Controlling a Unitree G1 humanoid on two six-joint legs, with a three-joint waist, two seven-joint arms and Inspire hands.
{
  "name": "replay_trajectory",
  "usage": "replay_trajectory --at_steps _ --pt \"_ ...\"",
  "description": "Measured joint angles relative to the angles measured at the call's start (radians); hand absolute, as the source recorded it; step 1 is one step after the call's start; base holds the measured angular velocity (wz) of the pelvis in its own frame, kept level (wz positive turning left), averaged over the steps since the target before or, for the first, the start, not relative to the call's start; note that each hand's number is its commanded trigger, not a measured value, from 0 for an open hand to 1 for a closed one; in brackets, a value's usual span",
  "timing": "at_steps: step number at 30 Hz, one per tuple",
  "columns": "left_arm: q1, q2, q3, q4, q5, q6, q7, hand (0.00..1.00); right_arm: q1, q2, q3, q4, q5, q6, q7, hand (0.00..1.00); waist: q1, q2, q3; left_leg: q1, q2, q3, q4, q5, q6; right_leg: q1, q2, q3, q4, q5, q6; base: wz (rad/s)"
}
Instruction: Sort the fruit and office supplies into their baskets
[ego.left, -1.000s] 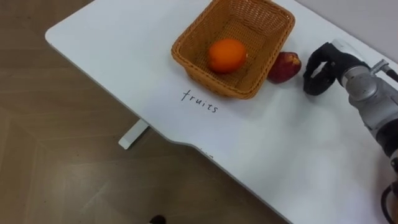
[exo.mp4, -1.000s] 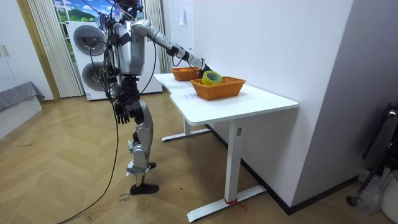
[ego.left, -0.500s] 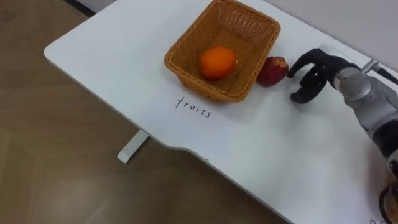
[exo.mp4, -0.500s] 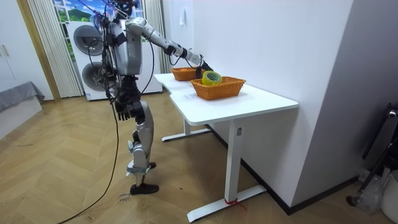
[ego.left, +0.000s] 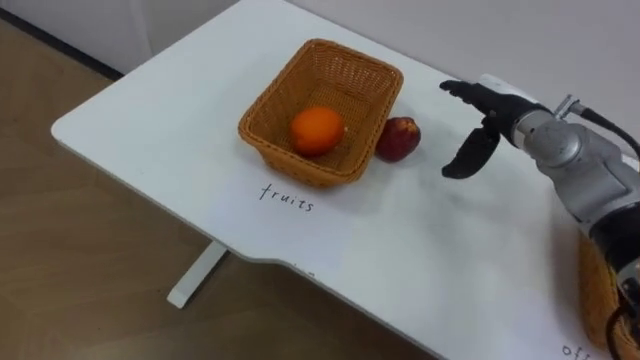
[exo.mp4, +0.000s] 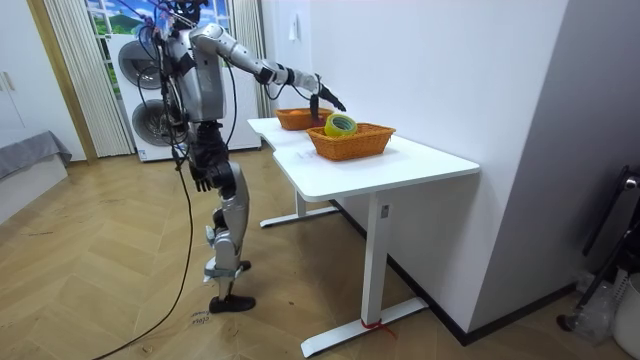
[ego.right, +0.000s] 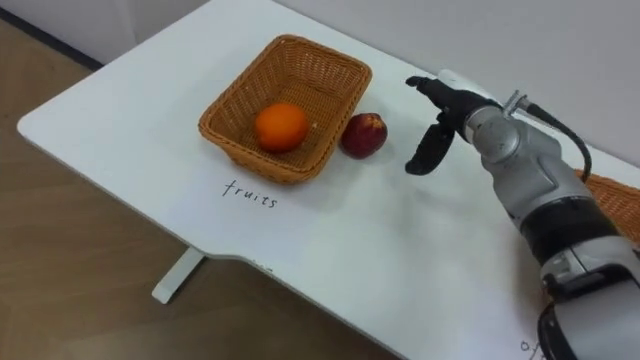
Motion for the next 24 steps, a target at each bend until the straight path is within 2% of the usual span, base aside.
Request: replay_trajectory --at_steps 4,5,9,12,17,24 --pt "0.007 -0.001 0.0 -0.01 0.0 0.01 0.0 0.0 0.003 0.013 -0.01 -0.005 -0.06 0.002 0.011 0.0 0.001 0.003 0.0025 0.033 -0.003 0.0 -0.006 -0.003 0.006 0.031 -0.004 0.001 0.0 -0.001 0.003 0.0" --pt "0.005 -0.001 0.0 -0.01 0.0 0.011 -0.001 0.0 0.013 0.017 -0.017 -0.022 -0.083 0.006 0.019 0.0 0.001 0.008 0.0055 0.039 -0.003 -0.001 -0.011 -0.004 0.007 0.036 -0.004 0.001 0.001 -0.002 0.004 0.0" --pt "0.009 -0.006 0.0 -0.01 0.0 0.017 -0.016 0.0 0.079 0.021 -0.046 -0.12 -0.125 0.012 0.03 0.0 0.005 0.015 0.0081 0.05 -0.003 -0.001 -0.011 -0.005 0.007 0.048 -0.004 0.0 0.001 -0.003 0.005 0.0" --pt "0.019 -0.008 0.0 -0.01 0.0 0.021 -0.02 0.0 0.122 0.023 -0.047 -0.158 -0.127 0.021 0.047 0.0 0.008 0.018 0.0073 0.051 -0.004 0.0 -0.01 -0.004 0.007 0.049 -0.005 0.001 0.003 -0.003 0.005 0.0" --pt "0.036 -0.007 0.0 -0.011 0.0 0.037 -0.022 0.0 0.14 0.027 -0.047 -0.159 -0.123 0.04 0.074 0.0 0.01 0.027 0.0056 0.052 -0.004 0.002 -0.01 -0.004 0.007 0.049 -0.006 0.002 0.003 -0.003 0.005 -0.01" --pt "0.059 -0.007 0.001 -0.009 0.007 0.041 -0.022 0.0 0.155 0.046 -0.047 -0.144 -0.095 0.041 0.082 0.0 0.021 0.025 0.0039 0.052 -0.01 -0.005 -0.01 -0.004 0.007 0.05 -0.01 0.001 0.002 -0.011 0.01 0.02"
